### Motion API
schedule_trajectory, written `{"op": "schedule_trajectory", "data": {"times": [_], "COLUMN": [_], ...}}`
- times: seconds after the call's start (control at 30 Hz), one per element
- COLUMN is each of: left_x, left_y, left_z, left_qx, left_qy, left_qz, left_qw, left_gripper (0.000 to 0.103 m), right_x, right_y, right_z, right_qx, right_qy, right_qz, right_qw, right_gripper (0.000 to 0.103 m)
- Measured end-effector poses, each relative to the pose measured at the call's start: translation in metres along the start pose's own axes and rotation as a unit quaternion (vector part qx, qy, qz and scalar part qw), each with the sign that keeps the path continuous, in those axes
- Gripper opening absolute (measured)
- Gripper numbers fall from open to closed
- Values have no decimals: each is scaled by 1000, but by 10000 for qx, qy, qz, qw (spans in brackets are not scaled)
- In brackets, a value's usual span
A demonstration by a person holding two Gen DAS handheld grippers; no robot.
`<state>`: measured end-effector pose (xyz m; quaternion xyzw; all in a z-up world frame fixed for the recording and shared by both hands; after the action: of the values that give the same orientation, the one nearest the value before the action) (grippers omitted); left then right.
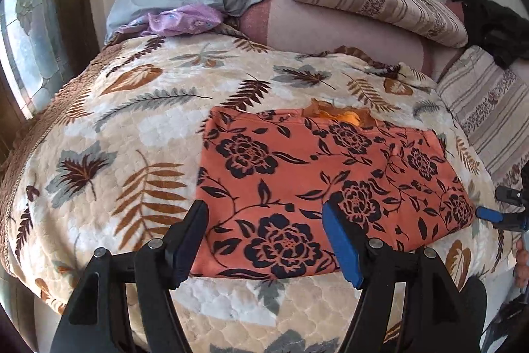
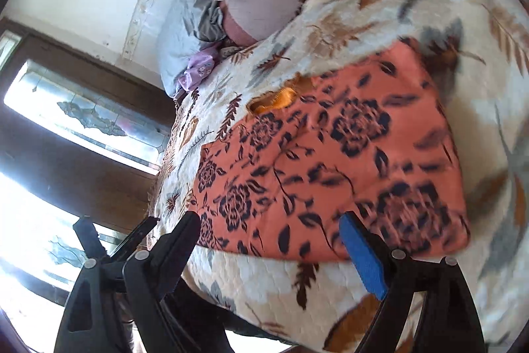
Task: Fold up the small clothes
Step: 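Press the open tools down on the folded blouse to flatten it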
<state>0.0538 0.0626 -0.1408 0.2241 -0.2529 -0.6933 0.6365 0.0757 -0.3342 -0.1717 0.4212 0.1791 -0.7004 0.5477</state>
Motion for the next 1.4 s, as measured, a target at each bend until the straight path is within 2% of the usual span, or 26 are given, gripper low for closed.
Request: {"op": "schedule_trajectory", "data": {"times": [0.13,0.23,0.3,0.43,0.47,0.53,0.57,0.6,0.63,0.67,0.7,0.73,0.8,0.87,0.9,0.93,0.97,1.0,1.03,1.07,1.1,1.13,1.27,1.33,1.37,1.4], "left_x": [29,37,40,44,45,45,47,51,55,58,62,64,67,79,86,92,94,94,96,98,100,103,112,116,115,111], "left_y": [-6,-8,-6,0,-3,-20,-23,-20,-19,-17,-12,-5,9,15,12,6,-5,-16,-13,-12,-10,-5,24,24,15,7], "left_z": [-25,-44,-51,-66,-75,-107,-114,-111,-108,-104,-97,-88,-70,-68,-76,-91,-113,-128,-124,-120,-116,-111,-91,-109,-126,-142], "left_qx": [-167,-353,-380,-328,-417,-1003,-1012,-800,-812,-838,-748,-550,-98,31,-72,-341,-784,-1032,-751,-768,-849,-835,-255,-508,-844,-1068], "left_qy": [-97,-112,-146,-118,-19,203,286,487,642,677,558,418,333,170,83,96,238,384,521,617,620,560,474,537,705,765], "left_qz": [-299,-242,-138,-19,-87,-223,-396,-646,-854,-915,-871,-776,-596,-604,-689,-827,-971,-1072,-1113,-1138,-1099,-1025,-789,-879,-991,-980], "left_qw": [9994,9990,9991,9994,9991,9945,9937,9935,9910,9900,9918,9946,9976,9980,9976,9959,9919,9881,9896,9886,9884,9896,9954,9934,9890,9865], "left_gripper": [72,72,72,73,74,79,82,85,85,84,84,84,84,84,84,84,85,89,91,91,90,90,90,90,90,92], "right_x": [61,87,93,94,97,99,96,92,88,85,82,80,75,76,79,80,83,83,83,83,83,81,92,100,104,108], "right_y": [-26,-25,-16,8,13,19,22,24,25,26,26,26,25,21,19,18,17,17,18,19,20,22,20,17,15,14], "right_z": [-4,-8,-8,-9,-8,-11,-11,-10,-11,-12,-13,-12,-11,-14,-16,-17,-17,-16,-15,-13,-7,-2,-3,0,2,7], "right_qx": [-3,230,426,802,904,1014,1053,1077,1068,1018,1010,1024,1068,1043,1043,1091,1113,1115,1110,1091,1146,1208,1004,969,952,964], "right_qy": [74,173,356,421,410,430,381,283,137,26,-60,-160,-275,-295,-258,-161,-115,-107,-94,-113,-221,-291,-478,-330,-293,-234], "right_qz": [-1025,-1571,-1796,-1956,-2014,-2178,-2125,-1999,-1852,-1733,-1634,-1516,-1325,-1275,-1322,-1331,-1306,-1262,-1224,-1185,-1108,-988,-1003,-1097,-1176,-1266], "right_qw": [9947,9872,9822,9765,9745,9698,9707,9735,9768,9796,9814,9830,9850,9859,9854,9849,9851,9857,9862,9869,9870,9873,9887,9887,9880,9870], "right_gripper": [88,88,88,88,88,88,87,85,67,57,47,46,46,54,76,83,83,80,67,48,20,20,23,27,31,41]}}
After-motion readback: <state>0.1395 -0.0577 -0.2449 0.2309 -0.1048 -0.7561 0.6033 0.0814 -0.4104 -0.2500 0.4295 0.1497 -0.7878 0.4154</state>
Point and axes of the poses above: each gripper's, at about its wrist camera, not at the fingertips, and z roughly against the way its jaws point, x to its right, y to its top, the point moved 7 cm from there along -z, roughly the way its jaws point, and after that the axes turned 8 degrees about -z, right-handed, at the moved point
